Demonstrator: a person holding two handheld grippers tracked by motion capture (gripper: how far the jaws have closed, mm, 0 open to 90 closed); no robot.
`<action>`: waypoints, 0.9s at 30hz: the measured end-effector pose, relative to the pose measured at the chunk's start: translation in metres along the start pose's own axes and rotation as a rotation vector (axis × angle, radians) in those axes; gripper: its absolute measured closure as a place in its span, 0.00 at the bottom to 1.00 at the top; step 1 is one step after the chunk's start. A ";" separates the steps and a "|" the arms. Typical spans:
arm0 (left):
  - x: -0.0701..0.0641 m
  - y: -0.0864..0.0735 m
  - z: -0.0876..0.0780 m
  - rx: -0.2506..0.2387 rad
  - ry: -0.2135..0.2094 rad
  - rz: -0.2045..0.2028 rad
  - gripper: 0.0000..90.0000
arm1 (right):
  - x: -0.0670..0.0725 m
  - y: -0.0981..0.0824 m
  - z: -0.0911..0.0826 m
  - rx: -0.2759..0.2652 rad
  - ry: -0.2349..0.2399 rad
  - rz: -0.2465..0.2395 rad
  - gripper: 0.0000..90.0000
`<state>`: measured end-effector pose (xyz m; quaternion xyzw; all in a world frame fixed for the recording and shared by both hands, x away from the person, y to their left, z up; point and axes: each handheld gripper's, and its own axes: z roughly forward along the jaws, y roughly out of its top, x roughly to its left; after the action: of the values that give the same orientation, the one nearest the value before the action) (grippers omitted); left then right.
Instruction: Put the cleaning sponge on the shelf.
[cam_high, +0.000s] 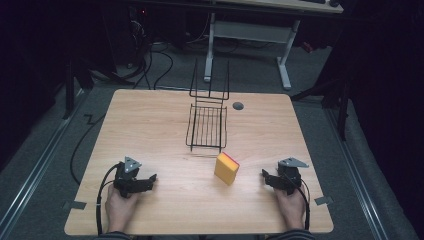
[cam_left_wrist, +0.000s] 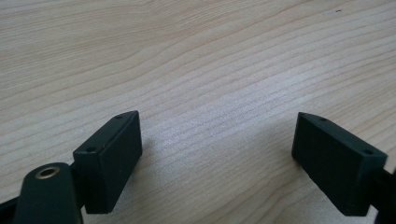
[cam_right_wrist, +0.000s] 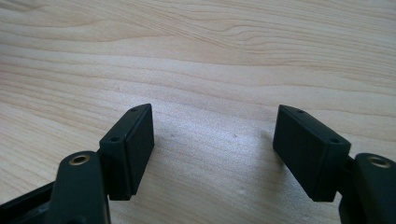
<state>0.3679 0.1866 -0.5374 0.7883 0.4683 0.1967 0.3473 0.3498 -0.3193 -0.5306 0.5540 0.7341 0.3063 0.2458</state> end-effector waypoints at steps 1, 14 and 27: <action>0.000 0.000 0.000 0.001 0.000 0.000 0.19 | 0.000 0.000 0.000 -0.001 0.000 -0.001 0.33; 0.000 0.000 0.000 0.000 0.000 0.000 0.19 | 0.000 0.000 0.000 0.000 0.000 0.002 0.33; 0.000 0.000 0.000 0.000 0.001 -0.001 0.19 | 0.000 -0.001 -0.001 0.001 0.008 -0.001 0.32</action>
<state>0.3681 0.1864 -0.5374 0.7881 0.4687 0.1969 0.3470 0.3487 -0.3195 -0.5305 0.5526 0.7355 0.3079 0.2428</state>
